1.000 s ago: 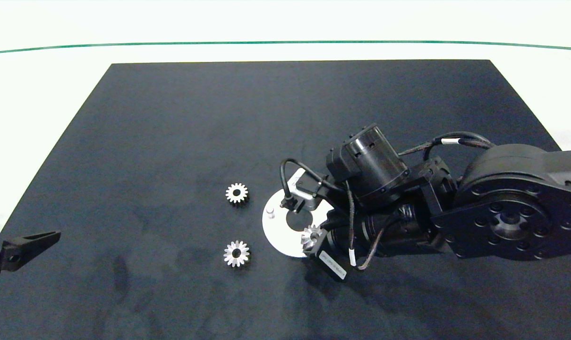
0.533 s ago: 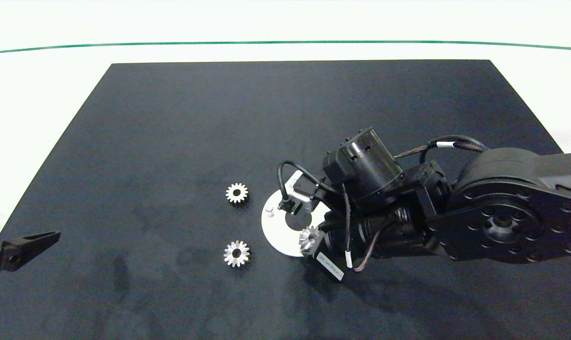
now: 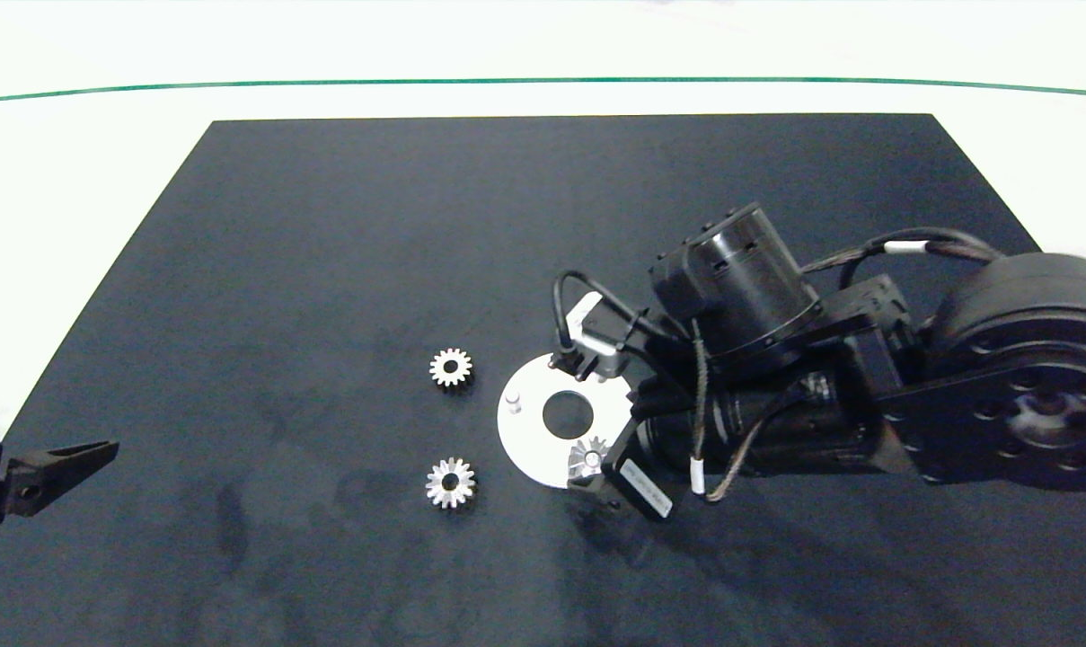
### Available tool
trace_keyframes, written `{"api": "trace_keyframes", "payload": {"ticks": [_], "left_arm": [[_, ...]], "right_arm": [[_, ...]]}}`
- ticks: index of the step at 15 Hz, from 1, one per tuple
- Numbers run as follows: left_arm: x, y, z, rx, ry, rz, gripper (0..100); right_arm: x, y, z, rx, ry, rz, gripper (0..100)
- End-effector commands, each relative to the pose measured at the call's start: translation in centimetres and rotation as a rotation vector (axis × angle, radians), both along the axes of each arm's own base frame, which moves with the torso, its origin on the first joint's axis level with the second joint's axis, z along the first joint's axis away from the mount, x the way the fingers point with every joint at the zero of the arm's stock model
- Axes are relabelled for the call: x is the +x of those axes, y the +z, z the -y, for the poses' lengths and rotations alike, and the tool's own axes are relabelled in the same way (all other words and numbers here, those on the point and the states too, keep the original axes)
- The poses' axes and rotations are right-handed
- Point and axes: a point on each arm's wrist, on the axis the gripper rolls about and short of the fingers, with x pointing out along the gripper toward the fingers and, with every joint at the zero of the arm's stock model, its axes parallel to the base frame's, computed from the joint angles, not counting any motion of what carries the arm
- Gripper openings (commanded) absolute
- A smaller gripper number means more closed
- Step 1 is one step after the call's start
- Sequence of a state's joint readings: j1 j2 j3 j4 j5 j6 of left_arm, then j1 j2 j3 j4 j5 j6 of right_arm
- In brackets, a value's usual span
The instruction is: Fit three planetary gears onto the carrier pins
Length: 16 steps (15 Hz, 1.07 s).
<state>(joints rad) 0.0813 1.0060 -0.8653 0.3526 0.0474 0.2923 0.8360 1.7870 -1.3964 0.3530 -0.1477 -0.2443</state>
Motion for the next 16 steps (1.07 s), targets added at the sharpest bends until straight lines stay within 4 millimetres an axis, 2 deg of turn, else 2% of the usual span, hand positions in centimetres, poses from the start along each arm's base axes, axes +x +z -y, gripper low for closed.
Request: {"api": "trace_keyframes", "payload": {"ticks": [1,3,5,9,12,16], "left_arm": [[0.6,-0.1,0.0,-0.014,-0.006,0.001,100],[0.2,-0.9,0.3,-0.006,-0.039,-0.020,100],[0.4,-0.5,1.8,0.005,-0.161,0.007,100],[2.1,-0.4,2.8,0.045,-0.250,0.006,100],[2.8,-0.7,4.0,0.021,-0.314,-0.051,100],[2.7,-1.0,6.9,-0.176,-0.382,-0.095,100]], "right_arm": [[-3.9,4.9,5.9,0.089,-0.090,0.125,100],[-6.2,5.7,9.0,0.110,-0.129,0.162,100],[-7.8,6.3,11.5,0.160,-0.178,0.186,100],[-10.9,6.4,15.1,0.232,-0.259,0.218,100],[-12.7,6.7,17.0,0.261,-0.299,0.269,100],[-13.9,6.1,18.1,0.271,-0.302,0.280,100]]}}
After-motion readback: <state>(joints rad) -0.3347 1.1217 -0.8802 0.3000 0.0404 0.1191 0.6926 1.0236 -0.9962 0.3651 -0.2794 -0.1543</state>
